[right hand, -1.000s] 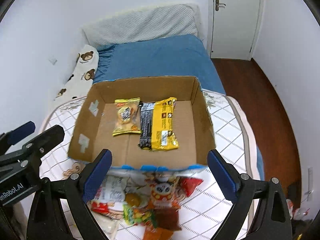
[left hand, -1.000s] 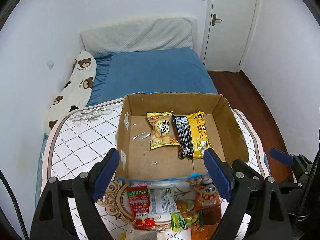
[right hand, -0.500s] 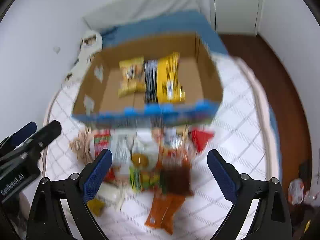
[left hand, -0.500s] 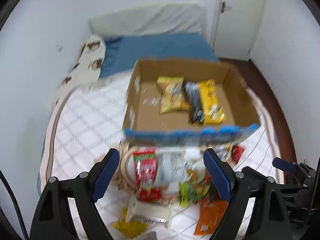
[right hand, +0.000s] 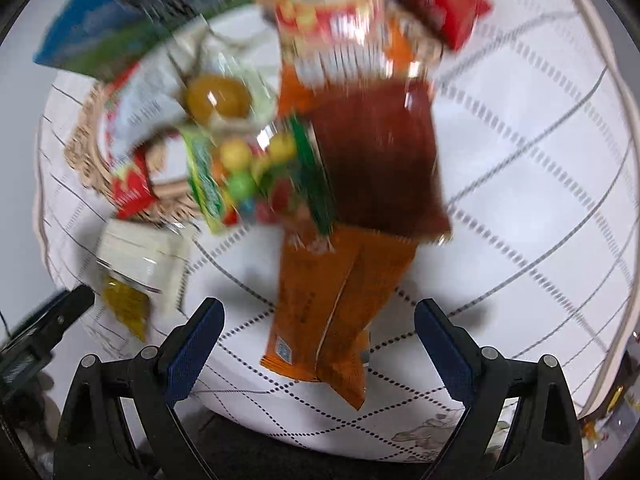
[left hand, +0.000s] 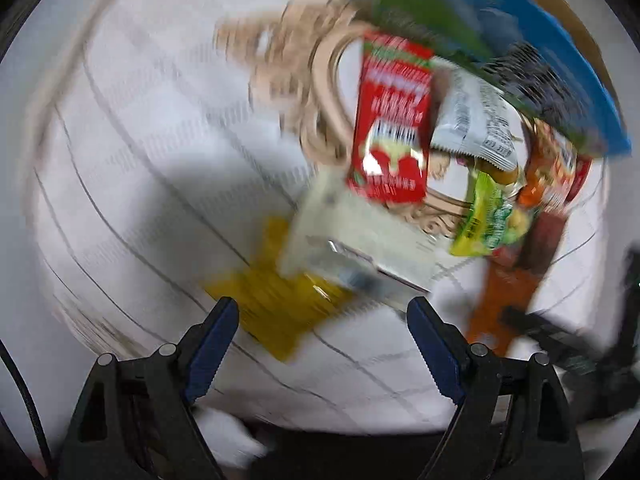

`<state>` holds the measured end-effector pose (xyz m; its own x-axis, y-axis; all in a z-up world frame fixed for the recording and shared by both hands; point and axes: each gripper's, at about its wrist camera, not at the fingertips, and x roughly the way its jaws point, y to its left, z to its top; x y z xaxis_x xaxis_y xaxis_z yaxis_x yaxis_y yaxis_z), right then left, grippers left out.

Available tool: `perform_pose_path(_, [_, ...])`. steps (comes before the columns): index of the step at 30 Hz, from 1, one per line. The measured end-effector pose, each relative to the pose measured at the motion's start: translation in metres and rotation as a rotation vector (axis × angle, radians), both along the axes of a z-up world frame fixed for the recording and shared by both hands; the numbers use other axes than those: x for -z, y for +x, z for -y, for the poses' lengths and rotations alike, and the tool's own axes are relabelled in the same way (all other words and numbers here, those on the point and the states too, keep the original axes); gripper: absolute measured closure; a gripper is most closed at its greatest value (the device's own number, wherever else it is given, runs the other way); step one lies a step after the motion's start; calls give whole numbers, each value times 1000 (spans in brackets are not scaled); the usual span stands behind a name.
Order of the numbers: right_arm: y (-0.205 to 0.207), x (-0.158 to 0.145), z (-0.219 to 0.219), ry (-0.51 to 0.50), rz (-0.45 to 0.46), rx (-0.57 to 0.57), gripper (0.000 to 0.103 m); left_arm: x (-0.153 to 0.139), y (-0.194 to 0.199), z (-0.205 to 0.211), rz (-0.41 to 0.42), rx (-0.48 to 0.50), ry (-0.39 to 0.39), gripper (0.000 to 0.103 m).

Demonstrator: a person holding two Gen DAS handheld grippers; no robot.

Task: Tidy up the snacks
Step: 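Grasp the white bread packet with left tool while right tool grasps orange bag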

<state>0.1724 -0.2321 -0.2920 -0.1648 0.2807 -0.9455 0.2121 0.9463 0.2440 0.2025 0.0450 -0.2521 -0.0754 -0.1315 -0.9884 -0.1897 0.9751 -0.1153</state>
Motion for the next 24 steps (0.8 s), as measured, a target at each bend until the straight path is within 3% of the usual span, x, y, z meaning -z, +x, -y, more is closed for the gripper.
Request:
perform_pose_path(2, [-3, 7, -2, -2, -10, 3, 7, 10, 1, -4, -52, -119, -107, 17])
perform_pose_path(4, [-5, 12, -4, -14, -6, 4, 15, 17, 7, -3, -79, -226, -189, 17])
perform_pose_path(5, [-6, 13, -6, -22, 2, 0, 23, 20, 12, -2, -84, -264, -206, 17])
perform_pose_path(8, [-6, 15, -11, -59, 33, -24, 33, 32, 30, 5, -98, -348, -208, 17])
perform_pose_path(11, [-5, 12, -18, -84, 58, -64, 37, 49, 50, 12, -141, -361, -121, 17])
perform_pose_path(15, [-10, 8, -24, -93, 77, -104, 42, 68, 53, 25, -178, -297, -15, 17])
perform_pose_path(20, [-20, 3, -11, -97, 89, -136, 44, 73, 39, 29, -155, -187, 52, 19])
perform_pose_path(24, [-27, 2, -5, -114, 91, -194, 44, 65, 27, 33, -135, -22, 124, 19])
